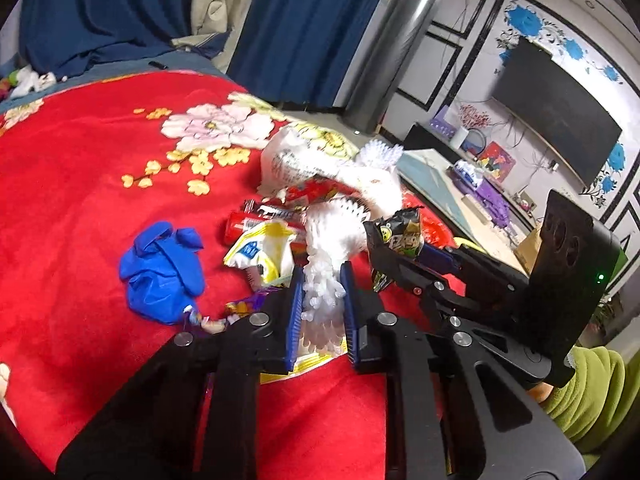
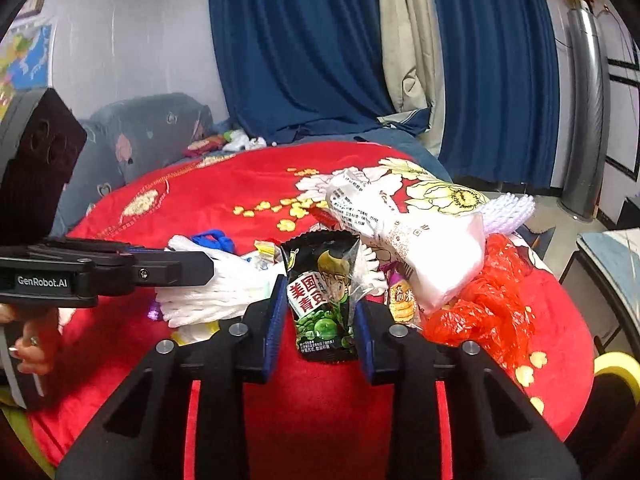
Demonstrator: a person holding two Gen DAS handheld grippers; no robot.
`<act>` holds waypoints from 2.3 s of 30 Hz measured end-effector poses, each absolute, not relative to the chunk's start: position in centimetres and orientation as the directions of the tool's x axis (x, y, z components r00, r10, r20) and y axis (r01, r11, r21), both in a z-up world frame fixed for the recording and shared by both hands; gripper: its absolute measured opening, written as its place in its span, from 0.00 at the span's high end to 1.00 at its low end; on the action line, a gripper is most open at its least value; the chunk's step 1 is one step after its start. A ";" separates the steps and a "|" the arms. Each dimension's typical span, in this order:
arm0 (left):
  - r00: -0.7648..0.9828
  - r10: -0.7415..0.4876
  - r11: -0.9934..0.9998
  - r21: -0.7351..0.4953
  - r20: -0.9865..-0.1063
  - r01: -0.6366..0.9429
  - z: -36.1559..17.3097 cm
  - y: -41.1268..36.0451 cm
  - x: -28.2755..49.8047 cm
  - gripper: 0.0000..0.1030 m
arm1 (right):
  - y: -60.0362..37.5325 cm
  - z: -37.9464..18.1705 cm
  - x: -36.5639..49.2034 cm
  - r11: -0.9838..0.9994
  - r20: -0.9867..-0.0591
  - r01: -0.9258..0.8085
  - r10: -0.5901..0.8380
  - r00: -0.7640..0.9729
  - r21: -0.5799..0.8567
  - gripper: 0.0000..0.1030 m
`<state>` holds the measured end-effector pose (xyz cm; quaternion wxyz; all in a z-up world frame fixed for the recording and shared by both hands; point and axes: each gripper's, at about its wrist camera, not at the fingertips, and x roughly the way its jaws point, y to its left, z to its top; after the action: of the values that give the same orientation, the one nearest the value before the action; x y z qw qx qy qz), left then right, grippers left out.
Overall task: Collect trash
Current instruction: 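Grasp the white foam net with the left tool while the right tool grasps the green snack bag, then carry the foam net and snack bag over the yellow bin and open both tools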
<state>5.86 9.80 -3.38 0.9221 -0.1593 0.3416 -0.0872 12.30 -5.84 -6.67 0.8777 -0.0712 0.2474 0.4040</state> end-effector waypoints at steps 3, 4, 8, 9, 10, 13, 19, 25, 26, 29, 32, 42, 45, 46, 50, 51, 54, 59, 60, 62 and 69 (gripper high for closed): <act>0.770 -0.280 0.931 -0.356 -0.573 0.074 -2.5 9.8 5.6 0.89 | -6.5 -6.3 12.0 0.668 -0.475 -0.738 0.683 0.555 0.098 0.75; 0.777 -0.279 0.932 -0.356 -0.565 0.076 -2.2 9.9 5.5 0.89 | -6.7 -6.1 11.8 0.666 -0.470 -0.738 0.688 0.553 0.107 0.76; 0.794 -0.307 0.915 -0.391 -0.524 0.095 -0.7 10.7 5.0 0.89 | -7.5 -5.3 11.4 0.660 -0.448 -0.738 0.707 0.547 0.141 0.79; 0.794 -0.323 0.906 -0.411 -0.515 0.102 -0.5 11.0 4.9 0.89 | -7.7 -5.2 11.3 0.660 -0.445 -0.737 0.709 0.546 0.146 0.79; 0.798 -0.332 0.898 -0.426 -0.503 0.105 -0.3 11.2 4.8 0.89 | -7.9 -5.1 11.3 0.660 -0.442 -0.736 0.711 0.547 0.152 0.79; 0.798 -0.343 0.895 -0.431 -0.495 0.117 0.1 11.2 4.8 0.88 | -8.2 -4.9 11.0 0.667 -0.435 -0.730 0.708 0.557 0.151 0.80; 0.772 -0.329 0.910 -0.402 -0.543 0.104 -0.6 10.6 5.6 0.86 | -9.9 -4.6 10.9 0.692 -0.427 -0.700 0.694 0.580 0.173 0.80; 0.742 -0.297 0.938 -0.331 -0.601 0.107 -1.9 8.8 6.3 0.66 | -11.4 -4.5 10.9 0.713 -0.413 -0.675 0.681 0.605 0.188 0.80; 0.739 -0.287 0.944 -0.310 -0.610 0.112 -1.9 8.4 6.4 0.66 | -11.8 -4.5 11.0 0.717 -0.412 -0.669 0.679 0.608 0.195 0.80; 0.727 -0.263 0.959 -0.257 -0.635 0.122 -2.3 7.3 6.5 0.66 | -12.6 -4.4 11.3 0.724 -0.408 -0.656 0.675 0.614 0.212 0.80; 0.710 -0.232 0.971 -0.197 -0.665 0.132 -2.8 6.3 6.5 0.70 | -13.3 -4.4 11.6 0.728 -0.405 -0.645 0.675 0.616 0.233 0.80; 0.721 -0.163 0.980 -0.026 -0.673 0.198 -2.1 3.0 5.6 0.95 | -14.9 -3.8 12.2 0.742 -0.390 -0.617 0.667 0.635 0.263 0.80; 0.738 -0.189 0.977 -0.046 -0.648 0.209 -0.8 3.0 5.7 0.96 | -15.3 -3.4 12.2 0.746 -0.378 -0.610 0.663 0.646 0.265 0.80; 0.740 -0.195 0.976 -0.056 -0.644 0.209 -0.4 2.9 5.8 0.96 | -15.6 -3.3 12.2 0.749 -0.374 -0.608 0.661 0.651 0.265 0.80; 0.746 -0.228 0.973 -0.122 -0.626 0.195 0.9 3.1 7.0 0.96 | -16.5 -2.9 12.3 0.757 -0.361 -0.596 0.652 0.667 0.267 0.81; 0.748 -0.231 0.973 -0.125 -0.623 0.196 1.1 2.9 7.2 0.96 | -16.7 -2.8 12.4 0.760 -0.359 -0.593 0.650 0.670 0.268 0.81; 0.755 -0.241 0.970 -0.123 -0.609 0.210 1.4 1.9 8.0 0.96 | -17.8 -2.6 12.6 0.772 -0.354 -0.576 0.636 0.686 0.271 0.81; 0.758 -0.286 0.957 -0.138 -0.585 0.255 1.9 -0.8 9.1 0.96 | -20.6 -2.3 13.1 0.803 -0.350 -0.527 0.596 0.723 0.278 0.81; 0.758 -0.298 0.954 -0.145 -0.580 0.263 2.0 -1.4 9.3 0.96 | -21.1 -2.3 13.2 0.809 -0.350 -0.517 0.588 0.730 0.279 0.81; 0.753 -0.323 0.945 -0.161 -0.574 0.284 2.0 -2.6 9.9 0.96 | -22.3 -2.5 13.4 0.823 -0.354 -0.493 0.566 0.744 0.281 0.81; 0.723 -0.394 0.917 -0.189 -0.567 0.352 1.5 -6.7 11.2 0.96 | -27.2 -3.2 13.8 0.873 -0.367 -0.391 0.479 0.797 0.291 0.81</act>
<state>11.24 -6.65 1.49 0.9275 -0.0342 0.3132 -0.2011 13.77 -27.17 -3.23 0.9426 0.1004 0.2194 0.2308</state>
